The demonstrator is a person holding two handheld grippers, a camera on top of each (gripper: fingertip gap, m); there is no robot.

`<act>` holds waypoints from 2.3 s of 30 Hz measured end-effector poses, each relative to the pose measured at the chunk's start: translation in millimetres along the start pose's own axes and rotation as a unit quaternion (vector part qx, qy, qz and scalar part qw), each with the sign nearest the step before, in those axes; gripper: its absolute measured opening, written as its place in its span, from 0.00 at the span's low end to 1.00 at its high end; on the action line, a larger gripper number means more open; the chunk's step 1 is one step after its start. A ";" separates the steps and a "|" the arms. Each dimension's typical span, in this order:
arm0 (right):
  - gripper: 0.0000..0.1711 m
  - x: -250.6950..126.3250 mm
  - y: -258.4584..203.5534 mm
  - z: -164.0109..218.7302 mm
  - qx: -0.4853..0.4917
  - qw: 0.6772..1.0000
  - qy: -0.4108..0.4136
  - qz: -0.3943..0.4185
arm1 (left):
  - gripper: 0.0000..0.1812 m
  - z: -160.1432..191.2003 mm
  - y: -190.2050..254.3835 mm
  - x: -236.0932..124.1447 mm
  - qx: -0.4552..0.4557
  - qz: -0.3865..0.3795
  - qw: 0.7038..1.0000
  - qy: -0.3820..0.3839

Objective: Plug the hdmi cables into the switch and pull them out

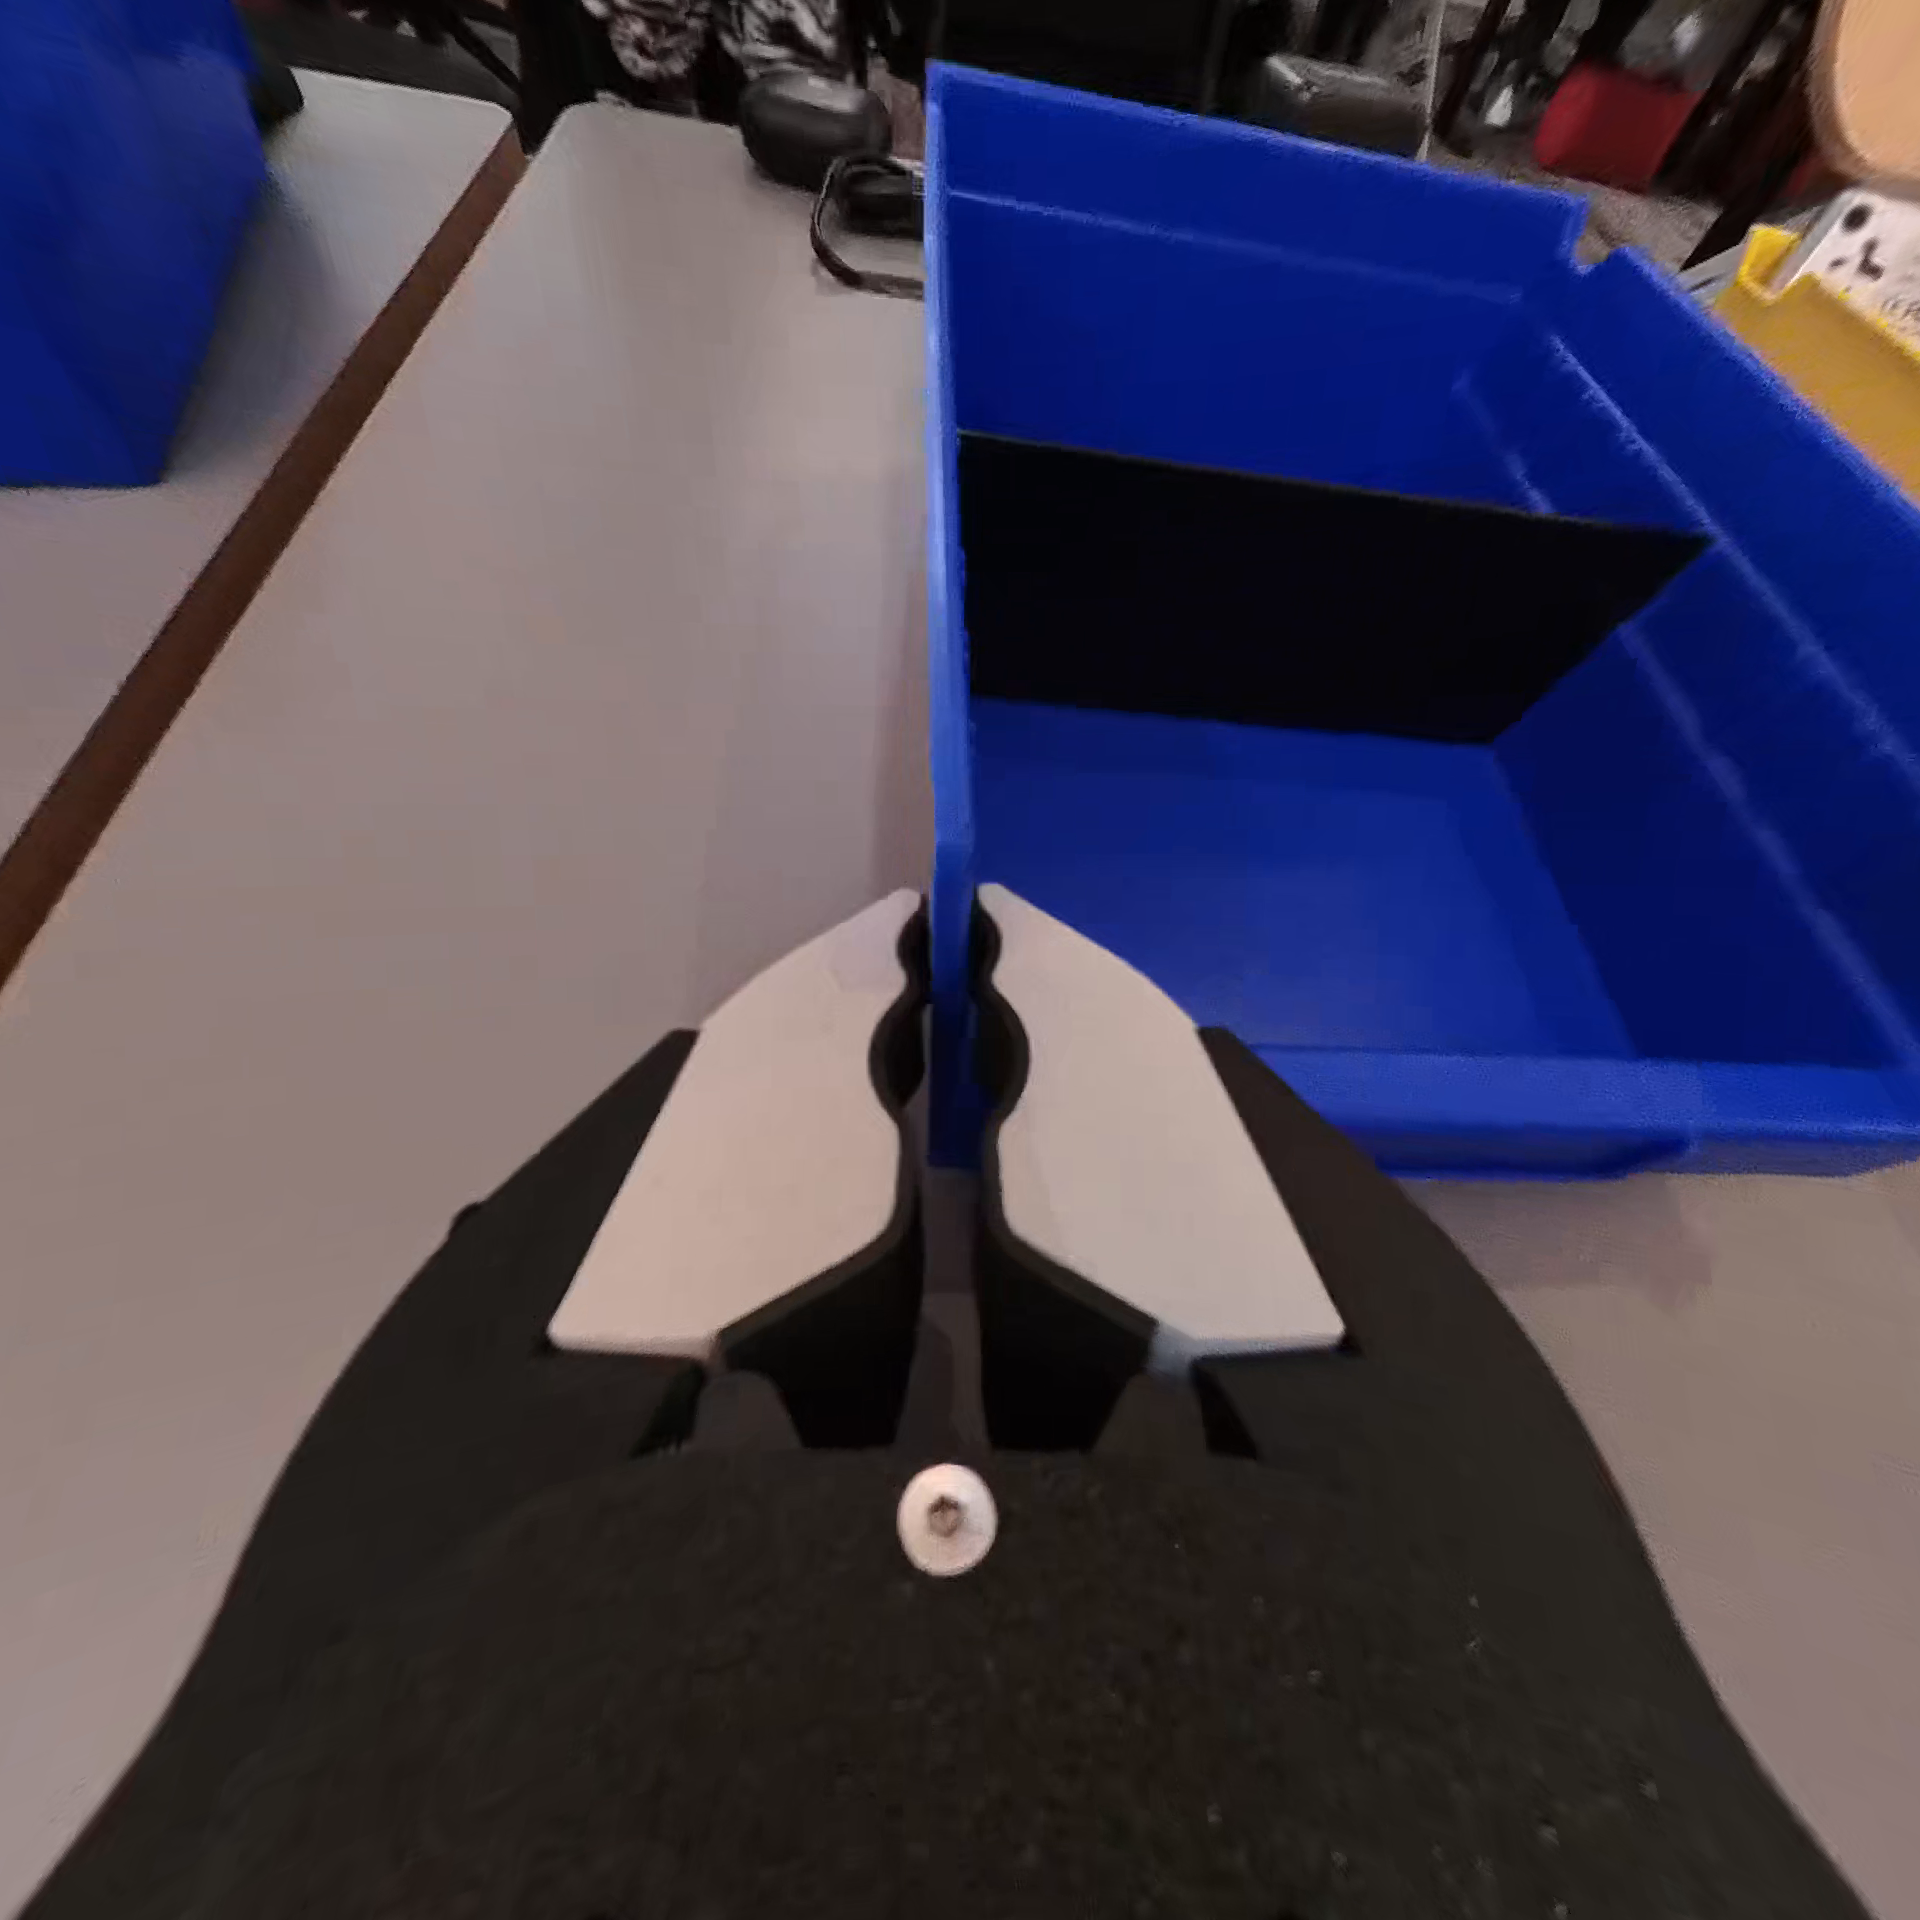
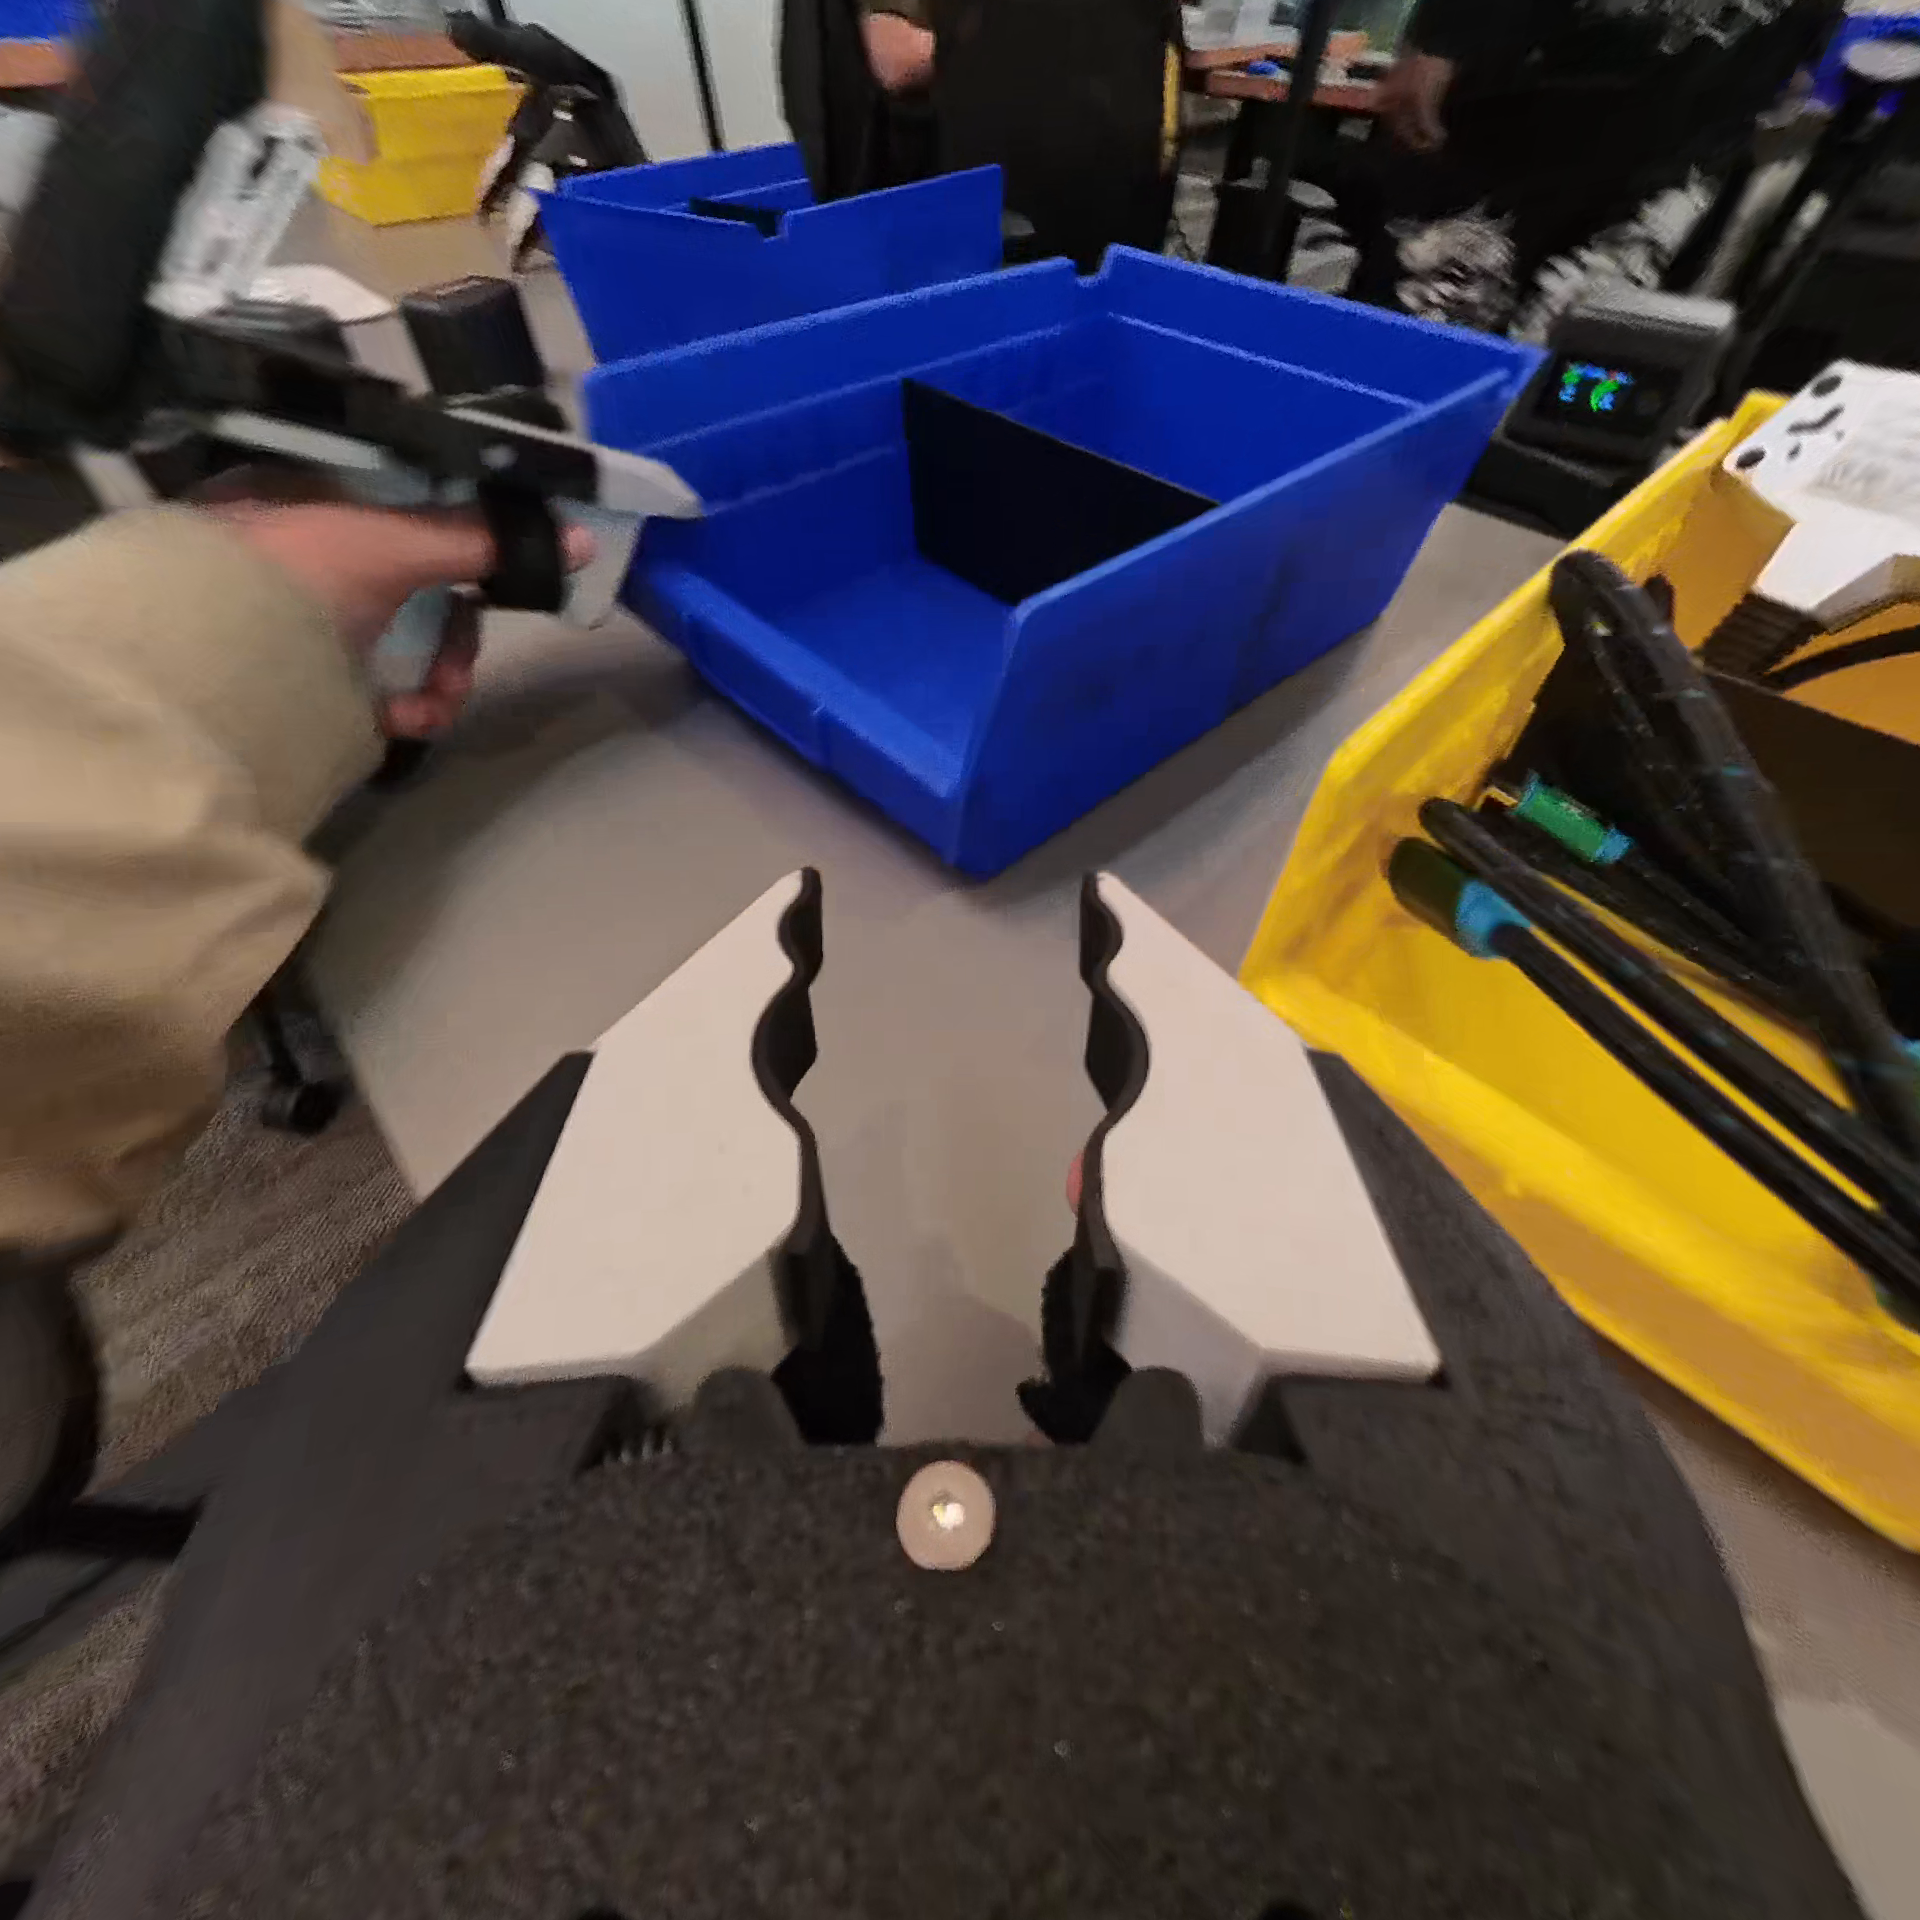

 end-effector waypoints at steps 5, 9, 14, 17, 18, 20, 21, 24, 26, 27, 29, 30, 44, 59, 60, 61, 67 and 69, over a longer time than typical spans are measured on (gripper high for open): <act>0.30 52.2 -8.6 -0.8 0.062 0.996 -0.043 0.042 | 0.02 26.2 28.0 -48.6 0.026 -0.041 0.999 -0.021; 0.16 60.2 -12.7 2.0 0.094 0.991 -0.049 0.077 | 0.03 47.5 55.9 -91.5 0.048 -0.066 0.995 -0.049; 0.01 28.4 -18.9 -15.8 0.064 0.992 0.016 0.110 | 0.03 42.6 98.0 -141.4 0.119 -0.161 0.980 0.018; 0.01 -7.3 -10.0 -52.3 0.042 0.987 0.102 0.118 | 0.02 10.8 130.7 -165.3 0.151 -0.182 0.966 0.108; 0.02 -22.3 -2.8 -68.5 0.033 0.983 0.132 0.126 | 0.02 -4.5 144.0 -170.6 0.163 -0.178 0.961 0.138; 0.02 -56.7 19.9 -102.8 0.026 0.971 0.187 0.147 | 0.03 -41.8 175.9 -176.5 0.191 -0.155 0.949 0.195; 0.02 -75.5 34.2 -119.5 0.020 0.964 0.211 0.163 | 0.03 -62.1 194.5 -176.5 0.208 -0.142 0.943 0.216; 0.02 -136.3 88.1 -160.7 0.006 0.937 0.268 0.223 | 0.03 -117.5 259.8 -161.7 0.243 -0.089 0.927 0.271; 0.02 -177.5 131.5 -175.1 0.001 0.918 0.288 0.272 | 0.03 -141.5 311.1 -139.4 0.258 -0.048 0.918 0.296; 0.02 -197.8 154.7 -177.4 0.004 0.910 0.292 0.295 | 0.03 -148.3 338.4 -125.1 0.257 -0.023 0.917 0.303; 0.02 -236.0 203.6 -171.2 0.009 0.897 0.286 0.337 | 0.03 -151.6 395.9 -92.7 0.250 0.025 0.919 0.302; 0.02 -252.4 230.2 -163.9 0.011 0.893 0.272 0.358 | 0.03 -147.9 425.4 -74.9 0.246 0.046 0.921 0.298; 0.01 -300.0 467.3 103.7 0.138 0.919 -0.039 0.368 | 0.04 48.1 623.9 124.8 0.249 0.129 0.959 0.046; 0.20 -307.2 471.9 94.8 0.153 0.871 -0.060 0.464 | 0.19 -22.7 475.9 23.2 0.219 0.228 0.947 0.052; 0.22 -306.7 459.6 72.4 0.128 0.876 -0.033 0.464 | 0.19 -32.8 441.8 10.7 0.208 0.196 0.955 0.082; 0.24 -301.5 442.5 47.9 0.100 0.885 -0.008 0.455 | 0.19 -39.8 406.6 1.6 0.194 0.155 0.963 0.106; 0.29 -170.0 264.5 -17.2 0.061 0.983 0.036 0.168 | 0.25 -5.9 272.7 18.6 0.131 0.031 0.989 0.058; 0.32 -123.8 227.9 7.3 0.077 0.985 -0.007 0.153 | 0.25 13.0 265.1 38.8 0.141 0.055 0.989 -0.008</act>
Point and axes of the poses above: each gripper's, where its closed fingertips meet, x out along the fingers, z out of its underside, y = z × x across the jaws, the point moved 8 cm from there along -x, back along the fingers, and after that the axes turned 5 degrees about z, right-handed, at the moved point
